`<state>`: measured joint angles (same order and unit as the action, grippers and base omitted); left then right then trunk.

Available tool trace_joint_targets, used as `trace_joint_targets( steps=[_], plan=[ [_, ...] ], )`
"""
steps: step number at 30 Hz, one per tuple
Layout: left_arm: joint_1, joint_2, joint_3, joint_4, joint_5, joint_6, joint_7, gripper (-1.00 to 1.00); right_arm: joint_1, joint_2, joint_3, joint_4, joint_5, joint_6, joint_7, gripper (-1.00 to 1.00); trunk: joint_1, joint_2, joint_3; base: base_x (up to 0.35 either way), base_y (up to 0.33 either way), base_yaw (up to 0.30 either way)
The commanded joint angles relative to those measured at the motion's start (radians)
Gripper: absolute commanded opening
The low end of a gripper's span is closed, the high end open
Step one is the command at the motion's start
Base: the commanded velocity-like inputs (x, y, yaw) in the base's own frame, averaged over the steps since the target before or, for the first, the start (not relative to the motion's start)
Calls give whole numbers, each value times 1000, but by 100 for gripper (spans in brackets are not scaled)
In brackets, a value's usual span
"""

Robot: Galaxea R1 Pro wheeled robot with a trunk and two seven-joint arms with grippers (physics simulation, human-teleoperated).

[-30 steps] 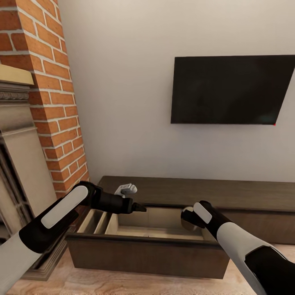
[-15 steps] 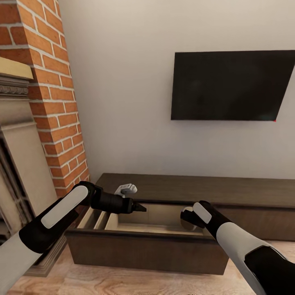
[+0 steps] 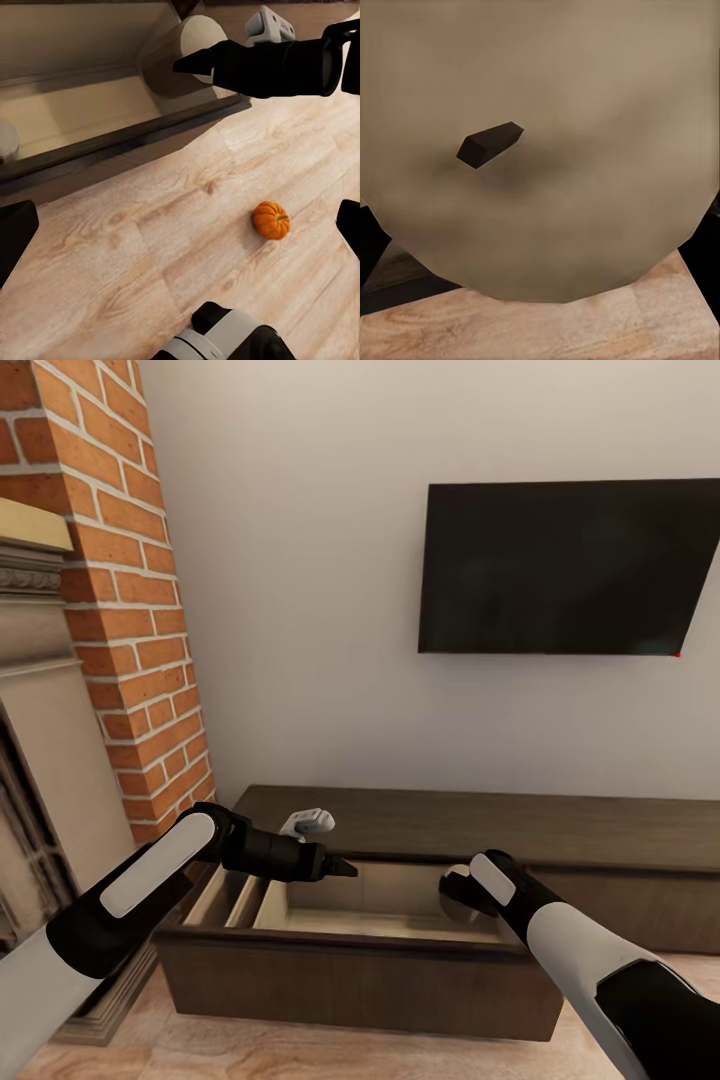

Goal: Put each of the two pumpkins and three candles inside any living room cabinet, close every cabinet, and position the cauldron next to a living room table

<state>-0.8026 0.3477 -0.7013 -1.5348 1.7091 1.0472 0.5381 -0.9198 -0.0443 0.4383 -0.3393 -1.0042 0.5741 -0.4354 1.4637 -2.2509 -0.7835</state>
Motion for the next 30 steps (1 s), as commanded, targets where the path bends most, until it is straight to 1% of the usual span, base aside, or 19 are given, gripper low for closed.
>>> trace_joint_targets(
  steps=[1, 11, 24, 28, 30],
  plan=[
    [-1, 1, -1, -1, 9, 0, 10, 100, -1, -1, 8, -3, -10, 3, -8, -100, 0, -1, -1, 120, 0, 0],
    [-1, 1, -1, -2, 9, 0, 10, 100, -1, 0, 8, -3, -10, 3, -8, -100, 0, -1, -1, 78, 0, 0],
    [-1, 1, -1, -3, 9, 0, 10, 100, -1, -3, 8, -3, -11, 4, -7, -100, 0, -1, -1, 9, 0, 0],
    [-1, 1, -1, -4, 9, 0, 10, 100, -2, -3, 7, -1, -13, 5, -8, -100, 15, -29, -14, 0, 0, 0],
    [-1, 1, -1, -4, 9, 0, 10, 100, -3, -3, 7, 1, -14, 6, -9, -100, 15, -29, -14, 0, 0, 0]
  ],
)
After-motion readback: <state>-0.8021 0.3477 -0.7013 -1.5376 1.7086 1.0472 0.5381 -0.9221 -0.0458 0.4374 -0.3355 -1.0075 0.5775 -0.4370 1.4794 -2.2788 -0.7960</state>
